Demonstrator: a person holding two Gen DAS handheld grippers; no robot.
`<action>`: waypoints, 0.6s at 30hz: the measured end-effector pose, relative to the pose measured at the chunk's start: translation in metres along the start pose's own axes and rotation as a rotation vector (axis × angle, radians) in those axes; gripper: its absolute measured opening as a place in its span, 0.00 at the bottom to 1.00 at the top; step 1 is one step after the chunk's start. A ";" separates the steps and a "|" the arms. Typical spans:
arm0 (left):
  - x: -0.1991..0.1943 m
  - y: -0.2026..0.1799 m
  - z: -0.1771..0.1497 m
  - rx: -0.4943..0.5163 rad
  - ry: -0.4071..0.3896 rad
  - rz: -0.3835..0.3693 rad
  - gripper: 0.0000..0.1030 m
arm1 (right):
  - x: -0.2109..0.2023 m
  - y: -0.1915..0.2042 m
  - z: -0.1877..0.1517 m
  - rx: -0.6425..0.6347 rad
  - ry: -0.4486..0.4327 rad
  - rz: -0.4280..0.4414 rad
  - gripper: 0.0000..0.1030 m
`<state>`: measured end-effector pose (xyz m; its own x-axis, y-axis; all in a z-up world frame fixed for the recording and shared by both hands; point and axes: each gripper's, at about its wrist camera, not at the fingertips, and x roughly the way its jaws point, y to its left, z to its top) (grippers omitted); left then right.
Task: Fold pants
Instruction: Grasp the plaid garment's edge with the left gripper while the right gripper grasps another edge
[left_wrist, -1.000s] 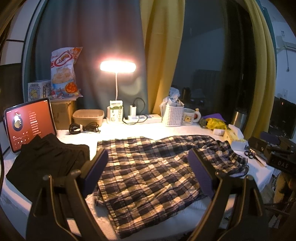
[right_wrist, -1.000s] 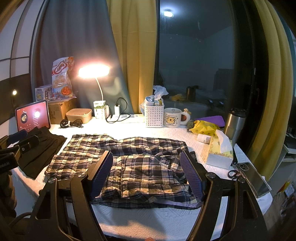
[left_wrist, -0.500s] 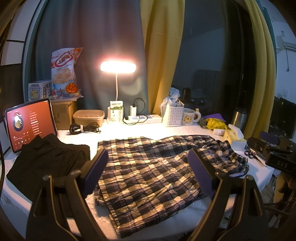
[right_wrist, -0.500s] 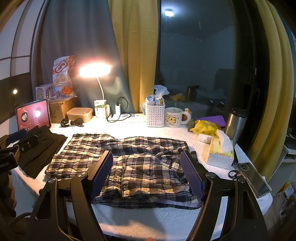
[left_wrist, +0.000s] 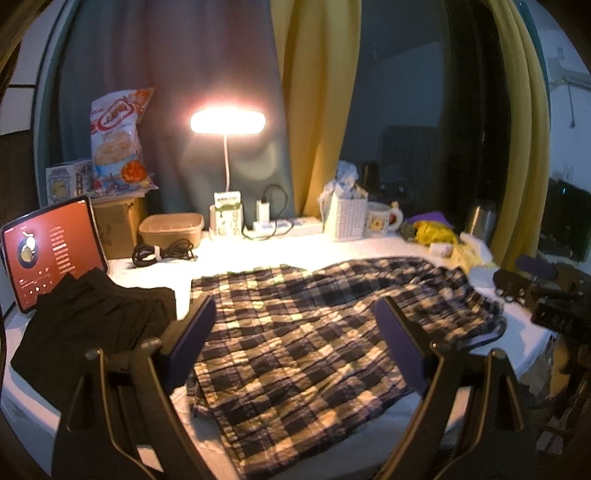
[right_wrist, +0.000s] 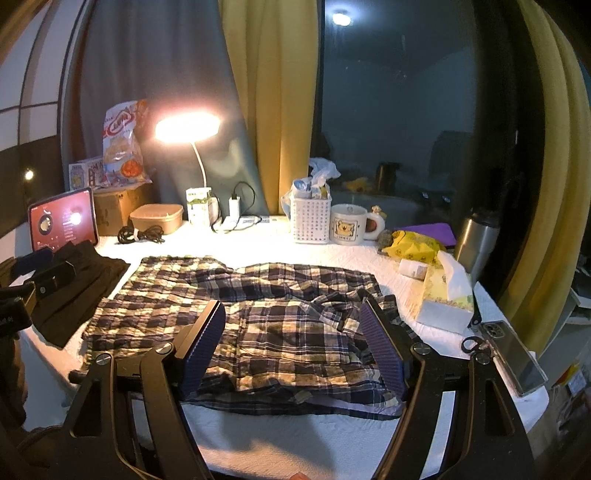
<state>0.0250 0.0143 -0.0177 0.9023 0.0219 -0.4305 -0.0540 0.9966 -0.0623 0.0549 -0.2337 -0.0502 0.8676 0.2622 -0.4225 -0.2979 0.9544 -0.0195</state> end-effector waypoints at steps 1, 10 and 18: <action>0.010 0.003 0.001 0.011 0.018 0.006 0.86 | 0.007 -0.004 0.000 0.005 0.013 -0.002 0.76; 0.107 0.053 0.019 -0.016 0.181 0.047 0.86 | 0.084 -0.062 0.021 0.066 0.128 -0.024 0.76; 0.201 0.103 0.027 -0.041 0.332 0.104 0.86 | 0.168 -0.110 0.058 0.068 0.244 -0.004 0.76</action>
<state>0.2128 0.1232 -0.0860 0.7031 0.0898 -0.7054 -0.1619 0.9862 -0.0358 0.2565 -0.2864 -0.0660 0.7448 0.2239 -0.6286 -0.2597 0.9650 0.0360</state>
